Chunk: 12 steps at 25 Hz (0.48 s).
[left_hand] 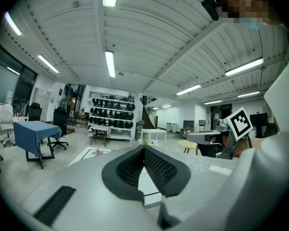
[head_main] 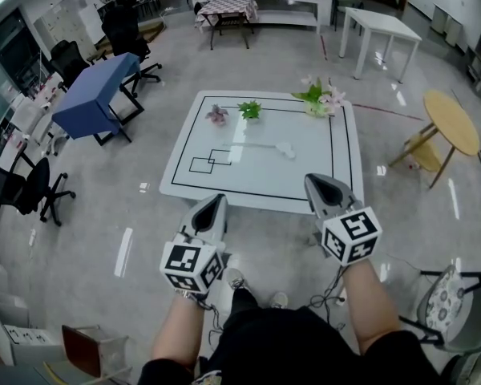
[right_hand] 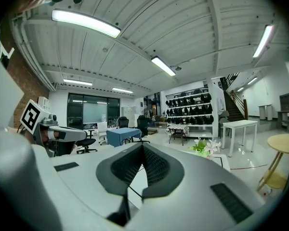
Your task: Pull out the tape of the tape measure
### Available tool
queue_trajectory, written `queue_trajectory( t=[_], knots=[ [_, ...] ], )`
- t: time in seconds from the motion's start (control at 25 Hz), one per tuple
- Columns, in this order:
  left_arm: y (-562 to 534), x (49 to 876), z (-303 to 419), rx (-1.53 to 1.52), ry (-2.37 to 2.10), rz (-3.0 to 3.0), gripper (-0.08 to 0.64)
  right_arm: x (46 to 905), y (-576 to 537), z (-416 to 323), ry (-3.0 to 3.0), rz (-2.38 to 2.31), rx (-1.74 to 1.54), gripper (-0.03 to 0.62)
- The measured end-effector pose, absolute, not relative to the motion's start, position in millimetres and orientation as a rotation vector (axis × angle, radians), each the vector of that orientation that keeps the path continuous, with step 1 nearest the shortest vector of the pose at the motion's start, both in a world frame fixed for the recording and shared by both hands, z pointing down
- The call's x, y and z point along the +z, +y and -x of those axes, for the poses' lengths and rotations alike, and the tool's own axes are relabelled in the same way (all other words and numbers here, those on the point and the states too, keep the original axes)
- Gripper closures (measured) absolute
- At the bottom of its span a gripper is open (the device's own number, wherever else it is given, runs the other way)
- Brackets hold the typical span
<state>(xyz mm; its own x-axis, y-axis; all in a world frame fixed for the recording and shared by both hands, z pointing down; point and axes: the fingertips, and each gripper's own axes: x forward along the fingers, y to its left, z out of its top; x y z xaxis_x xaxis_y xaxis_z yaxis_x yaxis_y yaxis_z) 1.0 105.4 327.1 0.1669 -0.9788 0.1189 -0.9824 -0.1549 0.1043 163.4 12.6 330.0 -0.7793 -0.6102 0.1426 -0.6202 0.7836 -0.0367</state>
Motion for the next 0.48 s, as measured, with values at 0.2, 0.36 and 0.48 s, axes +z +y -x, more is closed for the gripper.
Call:
queue_trajectory(
  t=[0.2,0.36,0.48],
  knots=[
    [98.6,328.7,-2.4,0.039,-1.924,-2.278,0.557,334.7,7.8,-164.9,-2.845,-0.991,0.139,0.597],
    [96.4,332.1,-2.2,0.041,-1.918,-2.277,0.557,338.6,5.9,-165.6,-2.840,-0.996,0.145,0.597],
    [96.2,332.9,-0.8,0.040,-1.917,-2.276,0.557,340.1,5.9,-164.8,-2.837,-0.998,0.147,0.597]
  ],
)
